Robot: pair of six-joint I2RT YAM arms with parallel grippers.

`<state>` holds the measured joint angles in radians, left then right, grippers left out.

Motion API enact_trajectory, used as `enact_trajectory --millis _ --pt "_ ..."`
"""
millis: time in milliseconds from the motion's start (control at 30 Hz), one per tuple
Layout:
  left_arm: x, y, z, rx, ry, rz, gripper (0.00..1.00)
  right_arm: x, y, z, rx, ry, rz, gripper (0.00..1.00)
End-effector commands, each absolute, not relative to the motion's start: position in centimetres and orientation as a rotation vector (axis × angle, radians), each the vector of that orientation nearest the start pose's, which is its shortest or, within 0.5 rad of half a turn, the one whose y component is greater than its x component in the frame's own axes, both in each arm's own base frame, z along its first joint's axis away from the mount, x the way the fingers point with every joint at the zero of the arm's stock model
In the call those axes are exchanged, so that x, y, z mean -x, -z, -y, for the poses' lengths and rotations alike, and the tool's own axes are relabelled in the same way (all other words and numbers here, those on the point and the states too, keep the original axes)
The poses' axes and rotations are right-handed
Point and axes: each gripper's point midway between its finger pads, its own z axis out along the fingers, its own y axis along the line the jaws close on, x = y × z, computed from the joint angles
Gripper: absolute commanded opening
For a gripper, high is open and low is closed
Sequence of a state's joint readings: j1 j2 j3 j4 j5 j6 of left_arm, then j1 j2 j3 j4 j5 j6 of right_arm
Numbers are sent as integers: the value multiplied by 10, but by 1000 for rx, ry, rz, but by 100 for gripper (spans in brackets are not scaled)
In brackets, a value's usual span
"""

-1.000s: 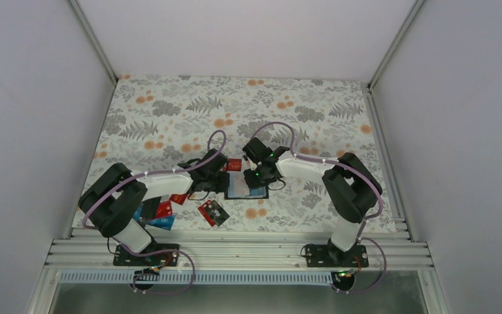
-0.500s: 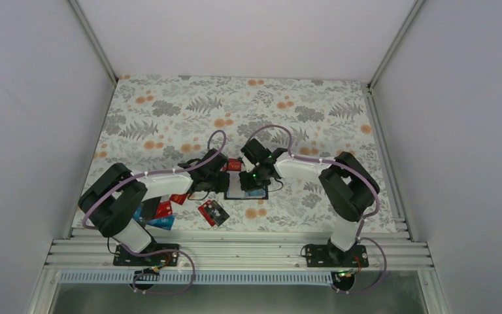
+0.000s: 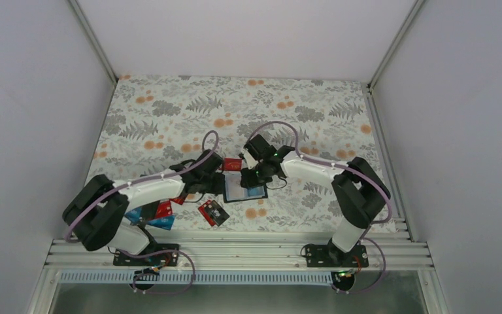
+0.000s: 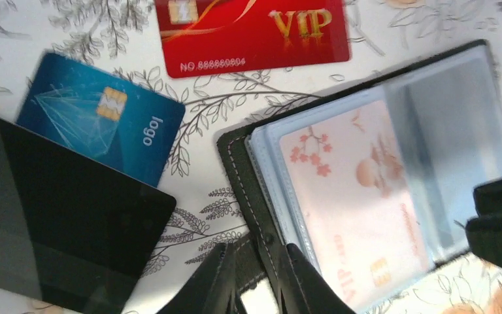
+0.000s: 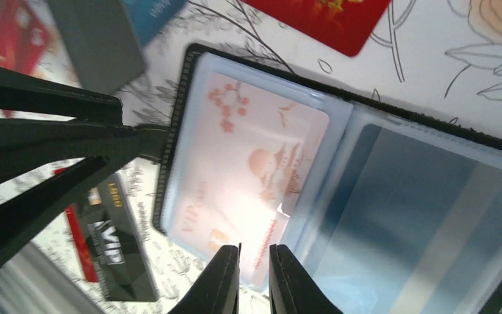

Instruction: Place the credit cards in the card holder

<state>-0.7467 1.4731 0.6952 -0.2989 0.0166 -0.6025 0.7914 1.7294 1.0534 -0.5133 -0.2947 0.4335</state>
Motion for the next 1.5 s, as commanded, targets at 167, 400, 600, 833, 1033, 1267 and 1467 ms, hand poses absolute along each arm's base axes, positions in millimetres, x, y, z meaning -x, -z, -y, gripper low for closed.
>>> enact_trajectory --millis 167,400,600,833,1033,1267,1467 --pt "-240 -76 235 -230 575 -2604 35 -238 -65 -315 560 -890 -2797 13" --pt "-232 -65 252 -226 721 -2633 44 -239 -42 -306 505 -953 -2819 10" --pt "-229 -53 258 -216 780 -2654 43 -231 -19 -298 496 -999 -2858 6" --pt "-230 -43 259 -215 771 -2679 42 -228 -7 -290 476 -1006 -2881 5" --pt "-232 -41 263 -221 776 -2683 40 -228 1 -286 464 -999 -2898 4" --pt "-232 -31 263 -214 767 -2708 39 -228 5 -283 457 -997 -2907 4" --pt "-232 -26 265 -214 778 -2716 39 -228 6 -283 454 -1002 -2910 5"
